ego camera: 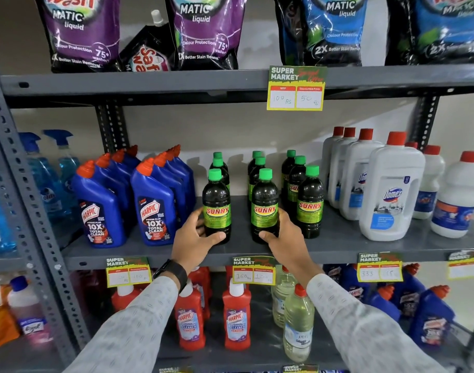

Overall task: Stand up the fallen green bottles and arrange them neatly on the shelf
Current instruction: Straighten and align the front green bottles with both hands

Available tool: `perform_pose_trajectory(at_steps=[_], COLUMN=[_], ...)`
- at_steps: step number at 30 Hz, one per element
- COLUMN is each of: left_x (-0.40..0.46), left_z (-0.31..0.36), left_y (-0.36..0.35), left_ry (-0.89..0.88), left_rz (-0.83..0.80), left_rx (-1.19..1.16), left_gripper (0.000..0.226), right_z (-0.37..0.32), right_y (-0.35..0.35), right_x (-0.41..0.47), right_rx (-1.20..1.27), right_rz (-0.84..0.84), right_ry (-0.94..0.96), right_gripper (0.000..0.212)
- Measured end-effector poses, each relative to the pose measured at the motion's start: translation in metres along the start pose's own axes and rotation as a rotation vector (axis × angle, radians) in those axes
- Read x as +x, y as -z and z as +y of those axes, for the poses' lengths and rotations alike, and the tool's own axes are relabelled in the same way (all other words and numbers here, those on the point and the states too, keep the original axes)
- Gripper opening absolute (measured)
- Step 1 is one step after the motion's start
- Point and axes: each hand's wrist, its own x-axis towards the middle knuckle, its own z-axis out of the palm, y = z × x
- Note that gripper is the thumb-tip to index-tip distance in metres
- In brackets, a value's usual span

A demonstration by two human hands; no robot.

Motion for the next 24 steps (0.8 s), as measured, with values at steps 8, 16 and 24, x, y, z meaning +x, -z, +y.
perform_pose_trajectory(at_steps=[8,16,24], left_x=[-0.012,-0.054,-0.032], left_z=[0.006,0.043,0.056], left_y=[-0.002,-0.051,-0.113], left_ry=[-0.003,-0.27,0.023], left_rz=[0.118,0.374,-0.003], left_rx=[-0.096,0.023,0.189], left_gripper=[0.09,0.021,0.111], right_z=[0.004,0.027,0.052], right_y=[0.004,0.051,0.077], right_x=[-0.001,-0.009,0.023], right_rx=[-0.002,-0.034,-0.037], right_rz=[-0.041,0.358,0.207], right_ry=[0.039,0.079,-0.177], right_gripper=[0.085,0.047,0.101])
